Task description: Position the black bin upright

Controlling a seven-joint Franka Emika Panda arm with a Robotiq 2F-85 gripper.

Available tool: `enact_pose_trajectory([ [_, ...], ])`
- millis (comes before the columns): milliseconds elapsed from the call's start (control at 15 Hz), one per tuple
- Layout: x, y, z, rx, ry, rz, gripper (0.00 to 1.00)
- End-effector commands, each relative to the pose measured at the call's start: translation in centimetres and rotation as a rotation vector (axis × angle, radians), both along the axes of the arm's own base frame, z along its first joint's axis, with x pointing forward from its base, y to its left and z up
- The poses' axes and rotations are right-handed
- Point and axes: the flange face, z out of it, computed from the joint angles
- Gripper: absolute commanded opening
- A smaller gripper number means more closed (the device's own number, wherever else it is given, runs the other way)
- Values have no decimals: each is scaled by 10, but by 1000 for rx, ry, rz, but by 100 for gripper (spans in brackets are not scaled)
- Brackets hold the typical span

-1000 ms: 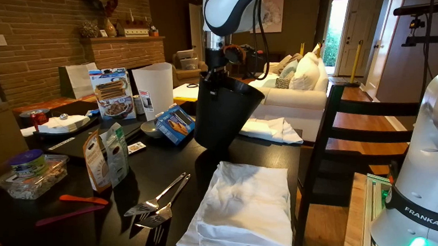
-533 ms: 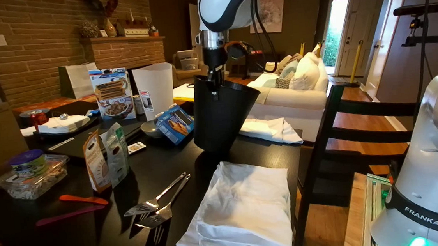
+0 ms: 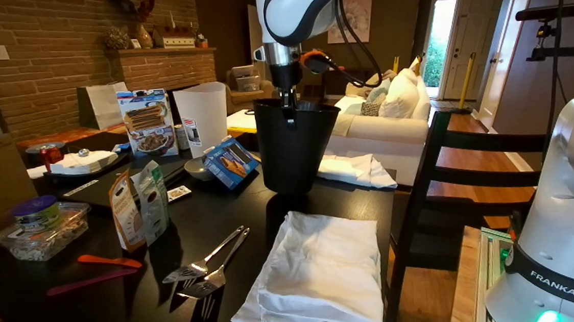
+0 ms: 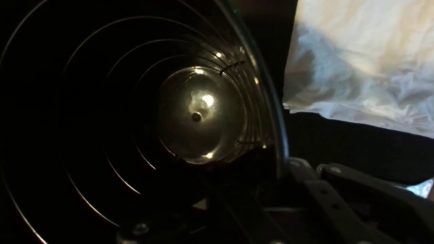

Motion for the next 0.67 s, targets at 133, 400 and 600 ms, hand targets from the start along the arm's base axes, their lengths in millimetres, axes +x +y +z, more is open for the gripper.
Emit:
enact_pose_trajectory([
  [133,-13,-4,-1,-62,13,61,1],
  [400,-19,-5,-6,-77,41,103,1],
  [600,-25,-4,-10,-86,47,131,1],
])
